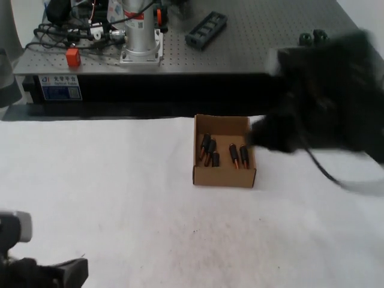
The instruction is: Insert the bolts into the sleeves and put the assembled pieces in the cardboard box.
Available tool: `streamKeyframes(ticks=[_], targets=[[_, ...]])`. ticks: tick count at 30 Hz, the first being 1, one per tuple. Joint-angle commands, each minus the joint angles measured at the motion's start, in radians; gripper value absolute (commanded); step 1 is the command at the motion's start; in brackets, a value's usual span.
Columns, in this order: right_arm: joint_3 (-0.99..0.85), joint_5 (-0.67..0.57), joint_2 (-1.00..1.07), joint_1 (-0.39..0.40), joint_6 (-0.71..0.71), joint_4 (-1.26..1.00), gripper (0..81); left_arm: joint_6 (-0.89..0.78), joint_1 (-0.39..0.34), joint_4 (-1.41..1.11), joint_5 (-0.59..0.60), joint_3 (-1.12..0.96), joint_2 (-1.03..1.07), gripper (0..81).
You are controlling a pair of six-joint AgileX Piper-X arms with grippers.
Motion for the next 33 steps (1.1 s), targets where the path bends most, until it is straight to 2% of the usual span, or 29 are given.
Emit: streamKeyframes(ticks=[1, 5, 7, 10, 18, 33], targets=[[0.128, -0.021, -0.048, -0.001, 0.015, -0.092, 4.4, -0.025, -0.052, 0.052, -0.075, 0.012, -0.097, 0.7], [0.350, -0.082, -0.323, -0.001, 0.015, -0.113, 4.4, -0.053, -0.074, 0.058, -0.079, 0.055, -0.146, 0.7], [0.420, -0.137, -0.399, -0.001, 0.015, -0.107, 4.4, -0.068, -0.073, 0.054, -0.079, 0.072, -0.158, 0.7], [0.507, -0.138, -0.469, -0.001, 0.018, -0.110, 4.4, -0.066, -0.073, 0.051, -0.079, 0.092, -0.161, 0.7], [0.632, -0.130, -0.464, -0.001, 0.015, -0.209, 4.4, -0.053, -0.073, 0.059, -0.079, 0.106, -0.161, 0.7], [0.668, -0.132, -0.429, -0.001, 0.021, -0.192, 4.4, -0.071, -0.073, 0.061, -0.070, 0.170, -0.161, 0.7]])
